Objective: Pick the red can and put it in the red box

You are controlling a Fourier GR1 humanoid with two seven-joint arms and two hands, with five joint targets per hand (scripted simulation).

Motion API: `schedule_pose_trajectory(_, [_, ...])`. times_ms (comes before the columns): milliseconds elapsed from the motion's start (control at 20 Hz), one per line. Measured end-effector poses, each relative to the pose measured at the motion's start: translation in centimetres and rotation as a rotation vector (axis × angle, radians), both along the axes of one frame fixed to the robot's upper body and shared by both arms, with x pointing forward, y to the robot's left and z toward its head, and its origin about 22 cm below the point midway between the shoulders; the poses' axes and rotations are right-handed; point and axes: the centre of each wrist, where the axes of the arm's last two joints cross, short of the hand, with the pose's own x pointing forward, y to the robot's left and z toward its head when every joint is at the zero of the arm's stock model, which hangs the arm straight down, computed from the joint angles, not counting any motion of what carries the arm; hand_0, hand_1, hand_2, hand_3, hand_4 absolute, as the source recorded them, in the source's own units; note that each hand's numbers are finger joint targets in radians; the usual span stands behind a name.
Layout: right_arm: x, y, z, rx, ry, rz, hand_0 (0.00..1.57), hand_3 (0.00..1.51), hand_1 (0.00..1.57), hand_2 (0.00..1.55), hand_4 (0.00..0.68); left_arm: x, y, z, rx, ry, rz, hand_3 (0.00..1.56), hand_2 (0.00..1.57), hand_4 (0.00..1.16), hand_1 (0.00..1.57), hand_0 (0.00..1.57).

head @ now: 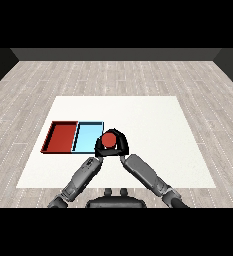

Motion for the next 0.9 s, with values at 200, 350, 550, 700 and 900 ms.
schedule_pose_trajectory(200, [0.6, -0.4, 0.0, 0.015, 0.009, 0.013, 0.00, 0.00, 0.00, 0.00, 0.000, 0.0, -0.1, 0.2, 0.011, -0.013, 0.029, 1.45, 1.53, 1.12, 1.57, 1.57])
schedule_pose_trajectory(350, [0.5, -0.2, 0.1, -0.028, 0.003, 0.018, 0.00, 0.00, 0.00, 0.00, 0.000, 0.2, 0.0, 0.4, 0.018, -0.018, 0.041, 1.45, 1.53, 1.12, 1.57, 1.57])
schedule_pose_trajectory(550, [0.5, -0.4, 0.0, -0.049, 0.002, 0.024, 0.00, 0.00, 0.00, 0.00, 0.000, -0.1, -0.2, 0.6, 0.028, -0.023, 0.051, 1.47, 1.54, 1.12, 1.57, 1.57])
schedule_pose_trajectory(700, [0.6, -0.3, 0.1, -0.051, 0.001, 0.015, 0.00, 0.00, 0.00, 0.00, 0.000, -0.3, 0.4, 0.1, 0.032, -0.034, 0.051, 1.50, 1.57, 1.14, 1.57, 1.57])
schedule_pose_trajectory(900, [1.1, -1.4, 0.4, -0.034, -0.007, -0.004, 0.00, 0.00, 0.00, 0.00, 0.000, -0.4, 0.4, 0.2, 0.019, -0.001, 0.058, 1.51, 1.57, 1.14, 1.57, 1.57])
